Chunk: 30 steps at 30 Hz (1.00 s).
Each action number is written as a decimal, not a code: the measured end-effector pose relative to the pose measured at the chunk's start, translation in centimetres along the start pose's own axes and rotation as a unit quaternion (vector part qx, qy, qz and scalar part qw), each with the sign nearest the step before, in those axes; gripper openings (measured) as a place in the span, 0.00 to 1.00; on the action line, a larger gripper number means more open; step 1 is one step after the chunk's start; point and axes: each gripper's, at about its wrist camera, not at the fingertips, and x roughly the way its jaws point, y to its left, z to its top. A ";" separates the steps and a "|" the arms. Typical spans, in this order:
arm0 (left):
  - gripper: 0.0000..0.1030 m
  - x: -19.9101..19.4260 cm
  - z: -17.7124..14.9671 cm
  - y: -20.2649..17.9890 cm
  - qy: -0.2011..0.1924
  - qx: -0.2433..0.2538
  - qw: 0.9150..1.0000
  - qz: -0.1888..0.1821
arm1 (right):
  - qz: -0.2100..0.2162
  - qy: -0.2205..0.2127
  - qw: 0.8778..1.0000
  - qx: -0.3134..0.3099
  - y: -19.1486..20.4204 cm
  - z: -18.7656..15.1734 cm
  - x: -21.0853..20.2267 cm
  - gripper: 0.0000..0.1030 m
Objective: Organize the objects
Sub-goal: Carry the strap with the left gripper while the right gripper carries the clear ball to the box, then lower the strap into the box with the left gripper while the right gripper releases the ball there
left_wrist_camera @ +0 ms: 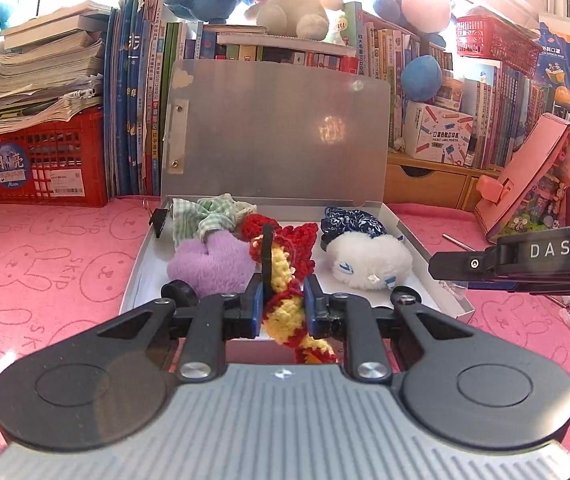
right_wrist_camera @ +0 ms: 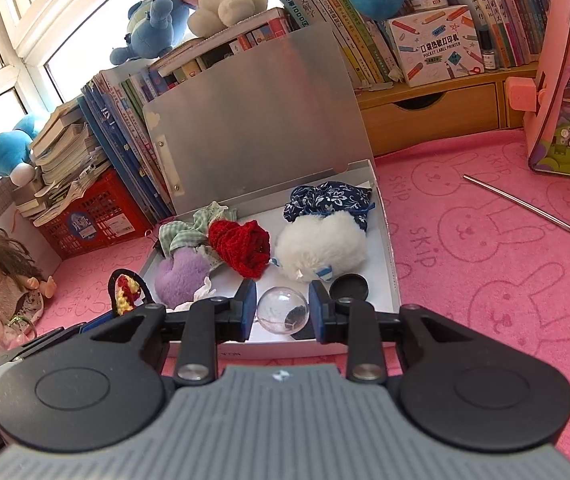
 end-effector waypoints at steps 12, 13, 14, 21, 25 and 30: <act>0.24 4.6 0.3 0.4 0.018 -0.002 1.000 0.009 | 0.022 0.025 0.998 0.054 -0.8 1.2 4.8 0.32; 0.24 5.0 0.2 0.6 0.020 0.000 1.000 0.011 | 0.027 0.029 0.997 0.059 -0.8 1.2 5.2 0.32; 0.24 5.4 0.1 0.8 0.021 0.001 1.000 0.013 | 0.031 0.033 0.997 0.062 -0.7 1.1 5.7 0.32; 0.24 7.8 0.4 1.9 0.021 0.001 0.999 0.037 | 0.025 0.052 0.998 0.036 1.0 0.5 8.7 0.32; 0.24 8.7 0.7 1.8 0.016 0.010 0.999 0.043 | 0.008 0.053 0.998 0.019 1.2 0.6 9.7 0.32; 0.24 8.9 0.6 1.4 0.012 0.021 0.999 0.046 | -0.002 0.050 0.999 0.009 0.8 0.5 9.9 0.33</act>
